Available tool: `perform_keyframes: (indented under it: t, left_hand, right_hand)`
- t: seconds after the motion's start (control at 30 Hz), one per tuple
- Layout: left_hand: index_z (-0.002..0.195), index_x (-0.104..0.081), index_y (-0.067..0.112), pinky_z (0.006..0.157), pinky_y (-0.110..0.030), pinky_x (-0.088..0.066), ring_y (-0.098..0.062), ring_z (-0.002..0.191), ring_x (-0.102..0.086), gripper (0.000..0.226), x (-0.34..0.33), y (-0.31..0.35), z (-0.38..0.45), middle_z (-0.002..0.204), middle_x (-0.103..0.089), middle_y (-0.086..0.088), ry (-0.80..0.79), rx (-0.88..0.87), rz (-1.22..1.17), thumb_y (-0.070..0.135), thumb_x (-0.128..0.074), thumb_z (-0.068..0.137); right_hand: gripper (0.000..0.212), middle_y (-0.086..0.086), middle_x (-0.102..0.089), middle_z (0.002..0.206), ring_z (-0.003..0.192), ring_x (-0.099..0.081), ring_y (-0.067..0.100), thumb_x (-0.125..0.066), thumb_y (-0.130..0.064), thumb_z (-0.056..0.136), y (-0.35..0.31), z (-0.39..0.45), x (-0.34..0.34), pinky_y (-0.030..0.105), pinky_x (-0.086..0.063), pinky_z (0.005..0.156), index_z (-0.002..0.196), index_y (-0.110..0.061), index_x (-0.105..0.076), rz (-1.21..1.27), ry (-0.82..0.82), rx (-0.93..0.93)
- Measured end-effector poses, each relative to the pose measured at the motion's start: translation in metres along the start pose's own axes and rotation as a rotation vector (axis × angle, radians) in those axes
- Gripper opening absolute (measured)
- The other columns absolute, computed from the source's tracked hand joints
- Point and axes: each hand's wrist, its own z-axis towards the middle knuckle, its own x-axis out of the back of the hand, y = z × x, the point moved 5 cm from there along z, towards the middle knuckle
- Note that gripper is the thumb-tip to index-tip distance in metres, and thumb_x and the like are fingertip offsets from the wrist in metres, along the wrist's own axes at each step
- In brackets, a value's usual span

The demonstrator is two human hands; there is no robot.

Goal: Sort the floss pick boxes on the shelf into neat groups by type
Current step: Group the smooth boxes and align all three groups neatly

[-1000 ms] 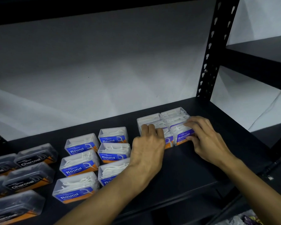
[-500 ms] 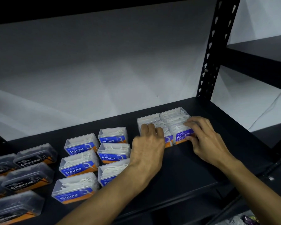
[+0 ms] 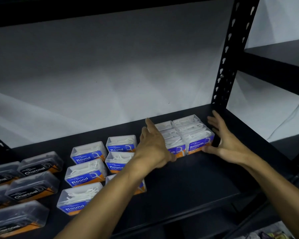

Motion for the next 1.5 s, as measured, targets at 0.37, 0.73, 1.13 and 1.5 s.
perform_keyframes:
  t: [0.37, 0.73, 1.13, 1.5]
  left_hand:
    - [0.144, 0.028, -0.002, 0.106, -0.025, -0.03, -0.026, 0.143, -0.025, 0.132, -0.01, -0.012, 0.02, 0.161, -0.004, -0.016, -0.188, 0.106, -0.097, 0.026, -0.081, 0.075]
    - [0.148, 0.018, -0.003, 0.107, -0.027, -0.032, -0.026, 0.139, -0.03, 0.121, -0.014, -0.011, 0.021, 0.159, -0.009, -0.015, -0.167, 0.106, -0.136, 0.026, -0.077, 0.08]
    - [0.147, 0.021, -0.002, 0.105, -0.027, -0.034, -0.026, 0.139, -0.03, 0.12, -0.012, -0.009, 0.019, 0.16, -0.007, -0.014, -0.179, 0.106, -0.127, 0.023, -0.076, 0.08]
    - [0.15, 0.016, 0.0, 0.101, -0.028, -0.038, -0.026, 0.137, -0.035, 0.12, -0.016, -0.012, 0.014, 0.158, -0.014, -0.013, -0.169, 0.124, -0.168, 0.02, -0.078, 0.078]
  right_hand:
    - [0.117, -0.007, -0.023, 0.156, 0.128, -0.044, 0.011, -0.07, -0.003, 0.058, 0.004, 0.018, -0.008, 0.028, -0.041, 0.101, 0.151, -0.025, -0.003, 0.154, -0.175, -0.143]
    - [0.094, -0.002, -0.059, 0.126, 0.106, -0.065, 0.015, -0.066, 0.016, 0.066, -0.002, 0.018, -0.014, 0.033, -0.05, 0.091, 0.143, -0.024, -0.028, 0.306, -0.158, -0.165]
    - [0.089, -0.002, -0.058, 0.128, 0.11, -0.062, 0.012, -0.061, 0.02, 0.074, -0.001, 0.01, -0.013, 0.025, -0.052, 0.09, 0.144, -0.023, -0.026, 0.307, -0.18, -0.192]
    - [0.091, -0.003, -0.059, 0.13, 0.114, -0.06, 0.013, -0.064, 0.016, 0.075, -0.001, 0.001, -0.011, 0.036, -0.046, 0.1, 0.146, -0.027, -0.026, 0.306, -0.213, -0.181]
